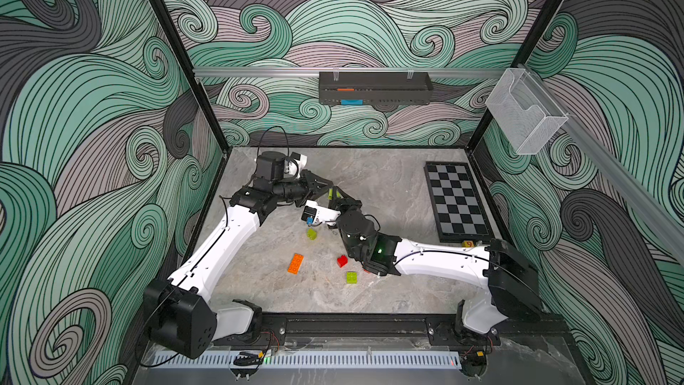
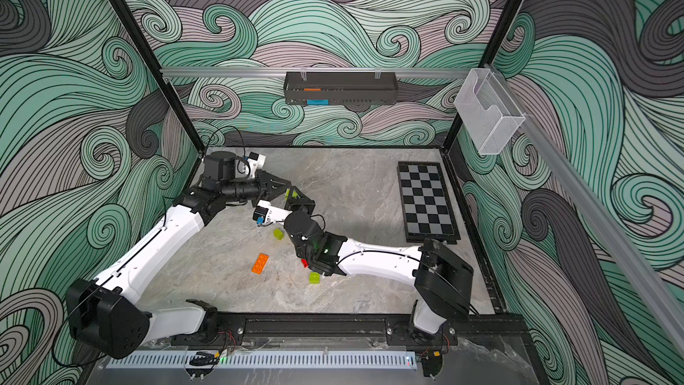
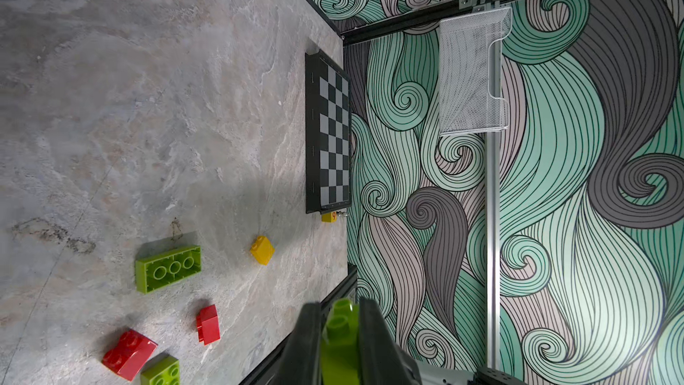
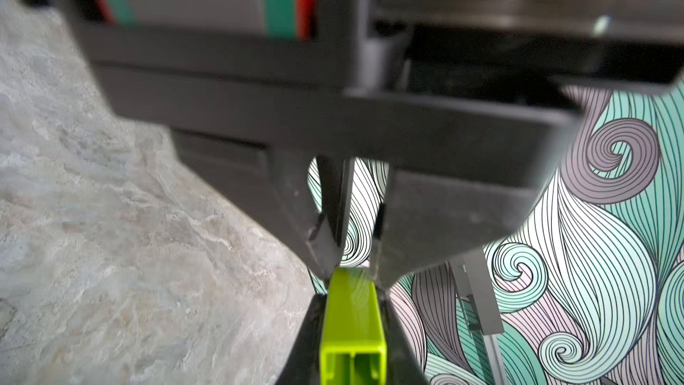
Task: Assemble a giraffe with lego
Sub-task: Pick up the lego brick from the center of the board.
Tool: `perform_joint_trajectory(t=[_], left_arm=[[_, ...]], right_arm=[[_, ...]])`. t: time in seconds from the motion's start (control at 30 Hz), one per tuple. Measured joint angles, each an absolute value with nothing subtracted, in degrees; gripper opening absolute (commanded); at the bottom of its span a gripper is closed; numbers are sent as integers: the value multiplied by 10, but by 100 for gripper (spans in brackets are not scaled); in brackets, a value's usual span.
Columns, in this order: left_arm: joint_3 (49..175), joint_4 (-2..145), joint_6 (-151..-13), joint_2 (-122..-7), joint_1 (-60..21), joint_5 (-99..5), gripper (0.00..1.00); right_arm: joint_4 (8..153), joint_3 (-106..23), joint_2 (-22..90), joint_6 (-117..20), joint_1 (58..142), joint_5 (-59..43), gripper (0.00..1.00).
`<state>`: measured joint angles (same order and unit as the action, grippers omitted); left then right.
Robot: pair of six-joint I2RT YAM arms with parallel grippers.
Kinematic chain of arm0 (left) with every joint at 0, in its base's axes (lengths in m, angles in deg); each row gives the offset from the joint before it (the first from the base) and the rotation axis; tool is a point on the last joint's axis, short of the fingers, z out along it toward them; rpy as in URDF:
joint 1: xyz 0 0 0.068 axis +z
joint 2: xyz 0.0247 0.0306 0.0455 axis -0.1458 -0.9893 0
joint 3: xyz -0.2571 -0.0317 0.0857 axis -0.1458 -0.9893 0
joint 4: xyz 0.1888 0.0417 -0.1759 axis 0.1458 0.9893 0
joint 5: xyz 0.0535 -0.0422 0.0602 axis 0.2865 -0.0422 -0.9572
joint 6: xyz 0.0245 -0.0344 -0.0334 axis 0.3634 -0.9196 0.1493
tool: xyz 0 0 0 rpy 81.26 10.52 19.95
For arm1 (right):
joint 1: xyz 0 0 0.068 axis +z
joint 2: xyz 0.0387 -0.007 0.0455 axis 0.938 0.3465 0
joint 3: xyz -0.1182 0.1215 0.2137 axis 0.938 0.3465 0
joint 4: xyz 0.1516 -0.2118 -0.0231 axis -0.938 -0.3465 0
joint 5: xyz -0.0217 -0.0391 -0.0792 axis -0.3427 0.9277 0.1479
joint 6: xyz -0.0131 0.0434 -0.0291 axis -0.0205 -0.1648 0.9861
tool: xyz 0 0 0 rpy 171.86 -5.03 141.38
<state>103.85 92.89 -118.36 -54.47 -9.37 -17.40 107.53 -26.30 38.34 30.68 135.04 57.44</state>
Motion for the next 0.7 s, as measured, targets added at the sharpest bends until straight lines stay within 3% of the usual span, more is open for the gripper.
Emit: perform_joint_trajectory(t=[0.1, 0.13, 0.17, 0.43, 0.7], left_arm=[[1038, 932, -1177, -545, -94, -178, 67], [1038, 934, -1173, -544, -93, -176, 91], [1038, 935, -1168, -544, -92, -175, 99], [1037, 952, -1114, -507, -23, -181, 99], [996, 999, -941, -405, 10, -214, 99]], right_arm=[[1036, -275, 379, 274, 1350, 575, 0], [1011, -282, 374, 255, 1348, 572, 0], [979, -290, 366, 229, 1345, 567, 0], [629, -375, 243, -75, 1270, 422, 0], [387, -419, 206, -366, 1145, 190, 0]])
